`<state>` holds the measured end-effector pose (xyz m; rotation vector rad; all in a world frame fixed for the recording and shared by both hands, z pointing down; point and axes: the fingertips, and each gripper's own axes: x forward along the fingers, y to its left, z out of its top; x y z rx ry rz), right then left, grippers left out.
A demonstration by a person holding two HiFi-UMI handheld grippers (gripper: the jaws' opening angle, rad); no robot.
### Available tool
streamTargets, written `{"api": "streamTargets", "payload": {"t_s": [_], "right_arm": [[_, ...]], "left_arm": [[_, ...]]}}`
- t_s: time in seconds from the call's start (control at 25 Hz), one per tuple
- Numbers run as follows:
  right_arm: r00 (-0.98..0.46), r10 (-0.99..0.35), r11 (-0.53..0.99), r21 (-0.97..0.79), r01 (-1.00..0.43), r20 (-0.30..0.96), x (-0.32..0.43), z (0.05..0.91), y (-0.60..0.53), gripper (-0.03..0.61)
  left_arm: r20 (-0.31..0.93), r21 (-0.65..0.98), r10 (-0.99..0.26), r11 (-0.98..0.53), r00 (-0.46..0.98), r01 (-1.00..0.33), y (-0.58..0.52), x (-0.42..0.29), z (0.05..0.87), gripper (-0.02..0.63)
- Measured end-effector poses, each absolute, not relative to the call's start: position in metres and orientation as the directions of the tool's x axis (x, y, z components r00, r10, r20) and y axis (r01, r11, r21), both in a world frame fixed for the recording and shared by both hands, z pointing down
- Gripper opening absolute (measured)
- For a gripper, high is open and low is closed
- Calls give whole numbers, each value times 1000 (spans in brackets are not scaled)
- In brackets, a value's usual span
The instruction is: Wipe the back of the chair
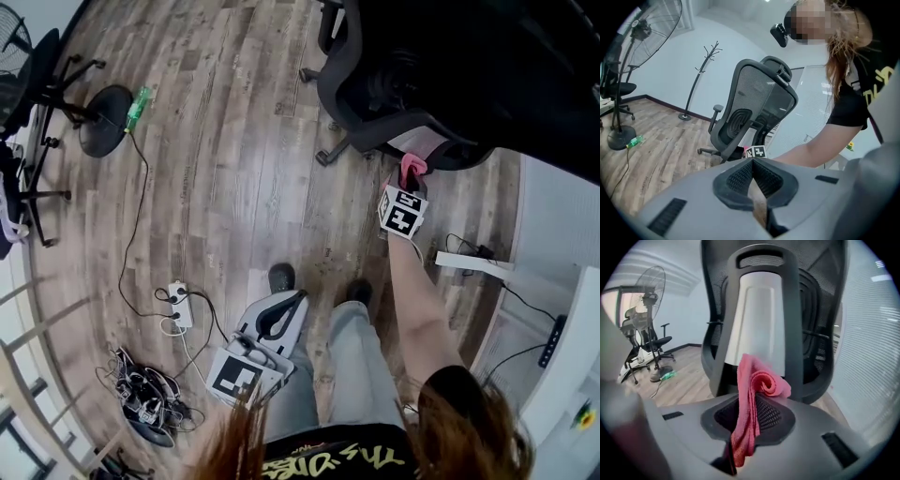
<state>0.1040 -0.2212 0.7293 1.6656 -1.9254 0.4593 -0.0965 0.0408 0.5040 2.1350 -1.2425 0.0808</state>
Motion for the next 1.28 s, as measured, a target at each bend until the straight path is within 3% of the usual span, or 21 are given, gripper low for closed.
{"api": "streamTargets", "payload": {"t_s": [0.16,0.52,0.72,1.08,1.28], "right_arm": [[-171,-788,266,76,-961,591,56,721,-237,66],[-104,-796,94,-48,-994,596,25,718,-233,66],[-221,-772,266,-12,-964,595,-9,713,-229,66],[-292,-737,375,9,-927,610,-35,702,-239,66],[-407,-691,582,125,-804,598,-78,688,-232,66]], "left_arm": [[392,490,-749,-321,534,-810,40,-105,506,-6],[451,457,-739,-289,500,-841,40,-125,511,-6],[482,436,-728,-284,488,-854,12,-122,528,-6],[559,289,-727,-279,398,-916,-93,-150,573,-6],[636,239,-660,-325,401,-915,-109,-144,605,-6]]}}
